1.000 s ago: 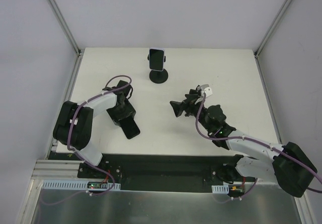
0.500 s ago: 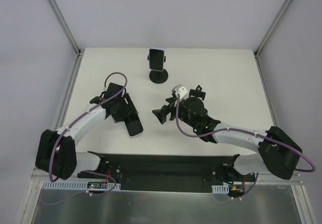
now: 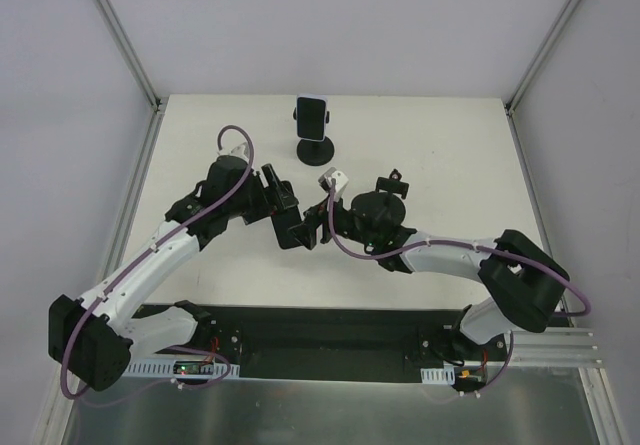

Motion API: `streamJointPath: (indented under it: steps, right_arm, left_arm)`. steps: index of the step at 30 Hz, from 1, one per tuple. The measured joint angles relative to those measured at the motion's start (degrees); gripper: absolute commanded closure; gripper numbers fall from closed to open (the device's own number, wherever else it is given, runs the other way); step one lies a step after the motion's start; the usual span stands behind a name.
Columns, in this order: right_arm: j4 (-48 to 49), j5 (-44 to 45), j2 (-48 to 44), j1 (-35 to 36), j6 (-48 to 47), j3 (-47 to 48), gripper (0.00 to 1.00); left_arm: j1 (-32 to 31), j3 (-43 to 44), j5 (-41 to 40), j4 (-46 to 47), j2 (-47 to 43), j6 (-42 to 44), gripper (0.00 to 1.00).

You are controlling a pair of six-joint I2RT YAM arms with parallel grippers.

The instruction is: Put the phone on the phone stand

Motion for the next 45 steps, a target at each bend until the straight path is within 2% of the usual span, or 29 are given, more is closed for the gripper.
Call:
streamJointPath:
  steps: [1,3,4,5,6,7,8,10,12,17,22,24,28,32,33,35,39,42,45]
  right_arm:
    - [0.0,-0.15,0.2,0.0,0.35,0.0,0.32]
    - [-0.02,-0.31,0.31,0.0,0.85,0.0,0.47]
    - [0.15,-0.52,0.31,0.0,1.07,0.0,0.57]
    - [0.35,-0.72,0.31,0.02,1.25,0.0,0.83]
    - [0.52,-0.96,0.28,0.09,1.49,0.0,0.95]
    - [0.74,-1.55,0.24,0.11,1.64,0.0,0.99]
    - [0.55,-0.68,0.0,0.2,2.38,-0.07,0.99]
    - [0.79,-1.38,-0.92,-0.52,2.69,-0.7,0.99]
    - [0.79,-1.66,-3.13,-0.81,2.27,-1.81,0.99]
    - [1.09,-6.43,-13.77,-4.57,2.16,-7.96,0.99]
    - [1.16,-13.6,-23.39,-12.09,5.01,-10.62,0.99]
    - [1.16,-16.63,-26.53,-13.66,6.25,-11.23,0.99]
    - [0.42,-22.84,-33.48,-14.43,8.46,-13.33,0.99]
    - [-2.05,-26.16,-39.71,-14.4,10.03,-15.04,0.99]
    - [-2.62,-26.6,-40.61,-14.43,10.25,-15.13,0.99]
    - [-4.15,-27.39,-42.21,-14.43,10.54,-15.13,0.99]
    - [-7.72,-28.09,-44.68,-14.43,10.67,-15.13,0.99]
    - [-9.31,-28.65,-45.48,-14.43,10.69,-15.13,0.99]
    - [-10.73,-28.92,-45.62,-14.43,10.78,-15.13,0.99]
  left_arm:
    - [-0.76,0.37,-0.11,0.0,0.0,-0.22,1.0]
    - [-2.62,1.2,-0.57,0.22,0.0,-0.98,1.0]
    - [-3.41,1.42,-0.96,0.46,0.0,-1.14,1.0]
    - [-4.15,1.64,-1.53,0.72,0.0,-1.29,1.0]
    - [-4.72,1.73,-1.79,1.07,0.0,-1.46,1.0]
    - [-5.14,1.81,-2.1,1.46,0.0,-1.53,0.98]
    - [-5.31,1.84,-2.14,1.75,-0.09,-1.29,0.67]
    - [-5.66,1.86,-2.21,2.64,-0.7,-0.76,0.32]
    - [-6.01,1.7,-1.53,3.76,-1.55,-0.37,0.09]
    - [-6.6,-2.32,2.56,12.17,-7.67,3.06,0.01]
    - [-5.22,-6.95,10.45,20.85,-15.63,6.8,0.01]
    - [-4.66,-6.97,15.28,25.4,-15.21,6.95,0.01]
    - [-4.59,-6.62,28.61,38.29,-8.57,4.98,0.02]
    - [-5.64,-6.62,37.44,47.32,-1.05,0.94,0.23]
    - [-6.1,-6.62,38.95,48.63,-0.17,0.28,0.32]
    - [-6.86,-6.62,40.79,51.19,0.5,-0.79,0.35]
    - [-7.69,-6.32,42.69,55.6,0.35,-2.36,0.31]
    - [-8.59,-5.86,43.39,57.16,0.28,-2.75,0.32]
    - [-10.08,-5.33,43.63,57.55,0.28,-2.82,0.44]
